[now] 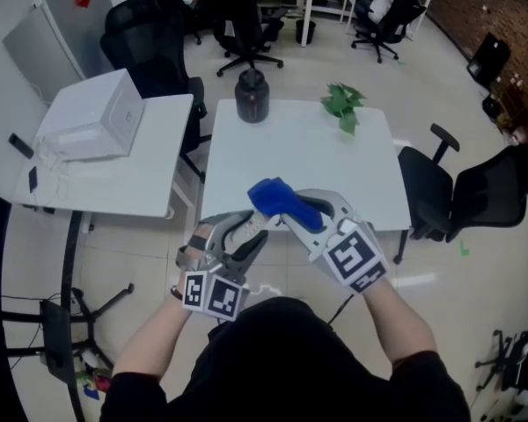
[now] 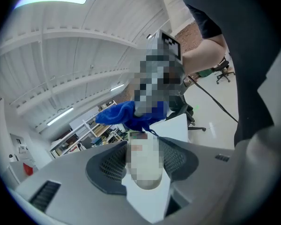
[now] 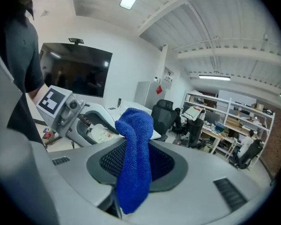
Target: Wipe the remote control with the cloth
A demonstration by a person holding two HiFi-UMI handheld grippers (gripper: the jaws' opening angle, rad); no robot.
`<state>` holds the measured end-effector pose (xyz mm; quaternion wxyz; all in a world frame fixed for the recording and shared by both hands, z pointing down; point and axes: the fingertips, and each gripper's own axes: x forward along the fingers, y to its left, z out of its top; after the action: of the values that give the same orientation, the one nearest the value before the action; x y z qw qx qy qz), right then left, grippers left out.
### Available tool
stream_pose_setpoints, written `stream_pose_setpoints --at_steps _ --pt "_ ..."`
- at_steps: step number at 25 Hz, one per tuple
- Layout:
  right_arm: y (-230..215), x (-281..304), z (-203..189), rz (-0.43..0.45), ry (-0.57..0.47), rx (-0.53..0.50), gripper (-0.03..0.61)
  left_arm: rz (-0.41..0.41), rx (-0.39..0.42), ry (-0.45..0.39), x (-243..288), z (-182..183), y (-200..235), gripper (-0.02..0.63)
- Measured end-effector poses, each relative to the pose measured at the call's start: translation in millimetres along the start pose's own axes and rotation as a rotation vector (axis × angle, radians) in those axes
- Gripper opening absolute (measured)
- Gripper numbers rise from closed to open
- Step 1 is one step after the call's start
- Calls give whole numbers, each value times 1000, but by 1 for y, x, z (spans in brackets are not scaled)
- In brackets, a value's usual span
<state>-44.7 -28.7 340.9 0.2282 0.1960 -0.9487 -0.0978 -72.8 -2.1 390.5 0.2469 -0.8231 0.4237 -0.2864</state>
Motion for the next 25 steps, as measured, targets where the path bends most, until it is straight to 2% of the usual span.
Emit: stream_pose_setpoints --at_steps 2,5,9,11,16,22,25 --pt "21 -2 12 68 -31 -48 126 2 -10 7 3 -2 0 207" --pt "54 2 20 165 -49 -63 127 1 -11 11 7 -2 -1 207" --pt "80 9 19 254 -17 -88 127 -9 21 -4 7 6 -6 207" --pt "83 9 16 271 -8 -101 127 -17 32 -11 6 9 -9 207" --pt "60 6 -3 200 31 -64 126 -22 38 -36 0 14 -13 207" --pt "17 1 -19 72 67 12 126 -18 22 -50 -6 15 -12 207" --pt "3 0 -22 48 67 33 126 -15 12 -54 -7 15 -11 207"
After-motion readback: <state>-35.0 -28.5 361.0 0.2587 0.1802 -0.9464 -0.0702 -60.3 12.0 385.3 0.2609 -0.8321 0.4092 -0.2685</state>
